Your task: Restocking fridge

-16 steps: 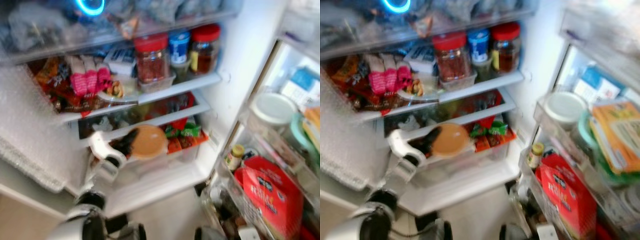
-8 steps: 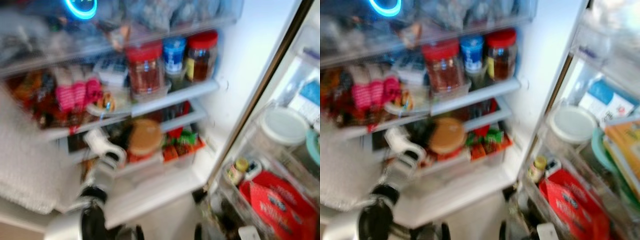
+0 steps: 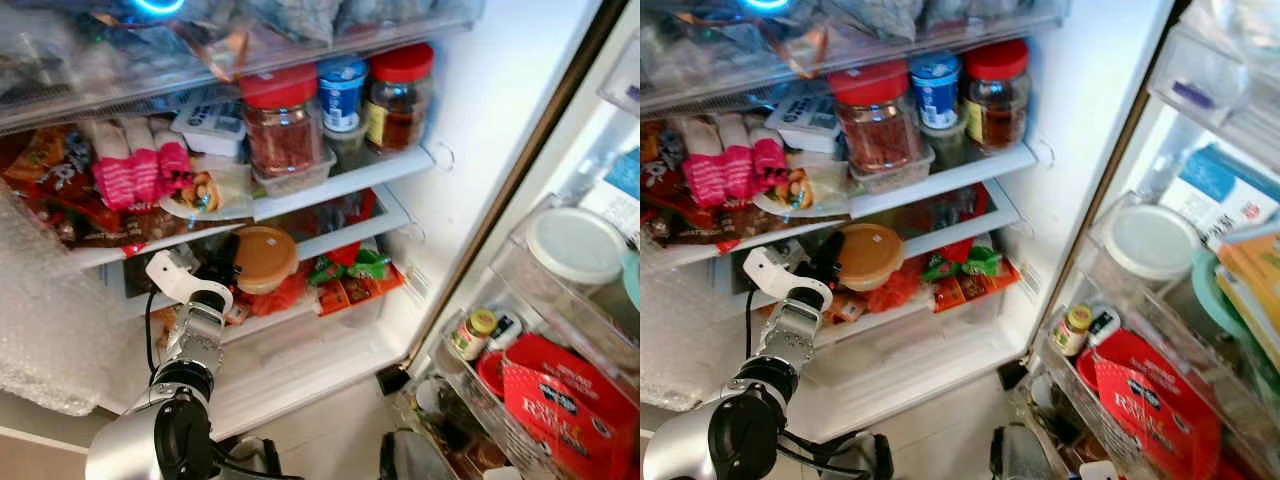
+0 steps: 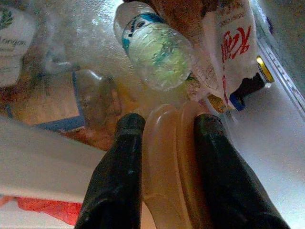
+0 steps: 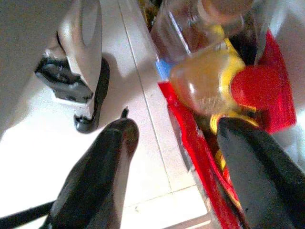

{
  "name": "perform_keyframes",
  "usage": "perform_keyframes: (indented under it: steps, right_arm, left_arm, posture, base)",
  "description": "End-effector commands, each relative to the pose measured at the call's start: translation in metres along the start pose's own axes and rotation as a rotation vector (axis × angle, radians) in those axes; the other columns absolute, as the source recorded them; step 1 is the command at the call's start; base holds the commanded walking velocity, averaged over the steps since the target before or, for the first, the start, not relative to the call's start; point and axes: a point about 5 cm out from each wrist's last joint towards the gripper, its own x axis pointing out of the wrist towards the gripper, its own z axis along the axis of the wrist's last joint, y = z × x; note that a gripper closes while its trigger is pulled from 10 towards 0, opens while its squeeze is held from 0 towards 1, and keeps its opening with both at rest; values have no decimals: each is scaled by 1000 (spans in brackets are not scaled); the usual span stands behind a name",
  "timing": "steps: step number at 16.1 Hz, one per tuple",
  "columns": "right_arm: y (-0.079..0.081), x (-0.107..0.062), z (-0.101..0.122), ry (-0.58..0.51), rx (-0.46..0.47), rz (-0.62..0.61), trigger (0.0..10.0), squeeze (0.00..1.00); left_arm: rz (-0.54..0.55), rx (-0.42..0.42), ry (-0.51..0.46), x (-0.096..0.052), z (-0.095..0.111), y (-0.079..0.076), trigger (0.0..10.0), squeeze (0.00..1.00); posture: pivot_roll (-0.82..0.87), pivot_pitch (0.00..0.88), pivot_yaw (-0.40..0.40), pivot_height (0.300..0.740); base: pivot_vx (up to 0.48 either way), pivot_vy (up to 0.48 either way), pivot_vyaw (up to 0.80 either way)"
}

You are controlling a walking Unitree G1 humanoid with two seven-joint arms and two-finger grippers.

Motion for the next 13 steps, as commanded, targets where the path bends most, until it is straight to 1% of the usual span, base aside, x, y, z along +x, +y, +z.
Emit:
perform_keyframes:
  steps: [1, 2, 4, 6, 8, 9, 11, 13]
  right_arm:
    - [-6, -3, -10, 22, -22, -3, 10000, 0]
    - [-7, -4, -11, 20, -37, -1, 10000, 0]
    - [-9, -5, -14, 21, -65, 6, 10000, 0]
    - [-12, -6, -17, 24, -113, 19, 10000, 0]
    - [-16, -8, -21, 25, -124, 16, 10000, 0]
    - [-17, -9, -22, 27, -130, 18, 10000, 0]
    - [-19, -10, -23, 31, -143, 23, 10000, 0]
    - [-20, -10, -23, 30, -158, 30, 10000, 0]
  left_arm:
    - [74, -28, -34, -1, 3, 6, 10000, 0]
    - [90, -11, -49, -1, 5, 7, 10000, 0]
    - [126, -3, -78, -1, 8, 9, 10000, 0]
    - [167, 6, -140, 0, 19, 12, 10000, 0]
    - [229, 29, -207, -1, 33, 17, 10000, 0]
    - [228, 40, -218, 0, 37, 17, 10000, 0]
    - [241, 33, -266, 1, 50, 18, 10000, 0]
    - [268, 19, -293, 0, 57, 23, 10000, 0]
  posture:
    - [-183, 199, -21, 643]
    - [-194, 203, -34, 643]
    - [-216, 209, -62, 643]
    - [-236, 217, -82, 643]
    - [-258, 229, -102, 643]
    - [-258, 229, -102, 643]
    - [-264, 236, -116, 643]
    - [-260, 238, -119, 643]
  base:
    - [0, 0, 0]
    - [0, 0, 0]
    - [0, 0, 0]
    - [0, 0, 0]
    - [0, 0, 0]
    - [0, 0, 0]
    - [0, 0, 0]
    - [0, 0, 0]
